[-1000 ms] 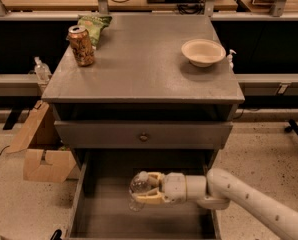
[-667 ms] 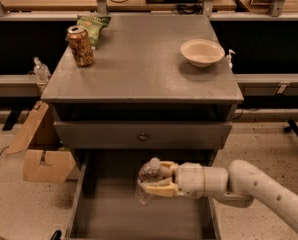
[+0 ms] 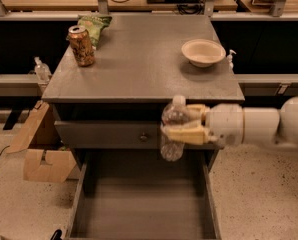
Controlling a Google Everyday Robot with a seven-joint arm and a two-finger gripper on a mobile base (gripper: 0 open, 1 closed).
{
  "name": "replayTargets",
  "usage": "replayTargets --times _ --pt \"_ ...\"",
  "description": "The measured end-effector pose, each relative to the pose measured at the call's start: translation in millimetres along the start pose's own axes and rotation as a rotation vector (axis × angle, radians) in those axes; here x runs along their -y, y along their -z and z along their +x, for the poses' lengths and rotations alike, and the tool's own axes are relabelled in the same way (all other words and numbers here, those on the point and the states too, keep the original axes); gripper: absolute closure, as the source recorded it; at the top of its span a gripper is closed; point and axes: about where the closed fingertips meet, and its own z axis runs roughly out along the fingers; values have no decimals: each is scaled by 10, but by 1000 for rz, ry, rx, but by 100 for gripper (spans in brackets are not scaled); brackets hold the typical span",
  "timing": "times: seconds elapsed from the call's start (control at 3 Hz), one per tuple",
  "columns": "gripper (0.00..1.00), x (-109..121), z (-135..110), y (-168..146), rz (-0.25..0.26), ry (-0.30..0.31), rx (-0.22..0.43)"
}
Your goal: Pick water bottle from middle drawer and place on counter
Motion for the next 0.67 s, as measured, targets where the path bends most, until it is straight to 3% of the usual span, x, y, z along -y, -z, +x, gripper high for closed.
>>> replayTargets --times 0.33,0.67 --pt "100 267 -1070 3 60 95 -98" --pt "100 481 -1957 -124 119 159 -112"
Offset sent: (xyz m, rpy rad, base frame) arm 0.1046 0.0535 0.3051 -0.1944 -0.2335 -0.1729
